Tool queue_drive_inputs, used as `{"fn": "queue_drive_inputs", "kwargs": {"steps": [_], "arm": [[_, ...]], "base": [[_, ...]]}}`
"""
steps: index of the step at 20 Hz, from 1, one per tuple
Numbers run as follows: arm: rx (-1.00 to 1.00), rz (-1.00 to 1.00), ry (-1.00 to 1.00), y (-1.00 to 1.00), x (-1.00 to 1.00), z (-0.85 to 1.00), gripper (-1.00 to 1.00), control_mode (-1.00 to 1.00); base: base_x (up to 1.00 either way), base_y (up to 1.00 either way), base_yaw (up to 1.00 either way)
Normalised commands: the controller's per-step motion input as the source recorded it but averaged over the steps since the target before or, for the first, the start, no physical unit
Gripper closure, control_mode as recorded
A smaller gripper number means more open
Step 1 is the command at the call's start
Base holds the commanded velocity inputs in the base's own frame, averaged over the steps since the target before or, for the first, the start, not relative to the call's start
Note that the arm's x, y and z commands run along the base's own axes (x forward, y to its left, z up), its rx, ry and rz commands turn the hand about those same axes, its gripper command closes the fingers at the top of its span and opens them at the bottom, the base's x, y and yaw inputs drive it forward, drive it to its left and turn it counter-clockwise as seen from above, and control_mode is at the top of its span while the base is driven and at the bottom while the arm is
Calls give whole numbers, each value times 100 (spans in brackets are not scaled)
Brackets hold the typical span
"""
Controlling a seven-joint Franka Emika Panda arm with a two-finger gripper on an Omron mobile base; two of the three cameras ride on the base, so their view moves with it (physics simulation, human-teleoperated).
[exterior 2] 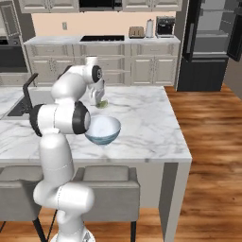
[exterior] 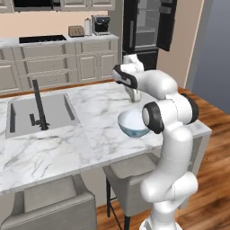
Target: There is a bowl on the dining counter. Grab a lemon wedge from the fridge and place it in the bowl. Then get the liquor bottle and glass cup from the cabinet and place them next to the bowl.
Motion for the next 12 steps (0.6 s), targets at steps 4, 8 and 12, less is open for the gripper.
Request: {"fn": "queue_drive_inputs", "kwargs": {"steps": [4,8,12], "arm": [[15,0,-1,-22,0,-61,100,-100],[11,0,0,-4,10,-71,100,-100],[2,0,0,0,17,-62,100,-100]], "base": [[0,0,0],[0,0,0],[0,0,0]]}}
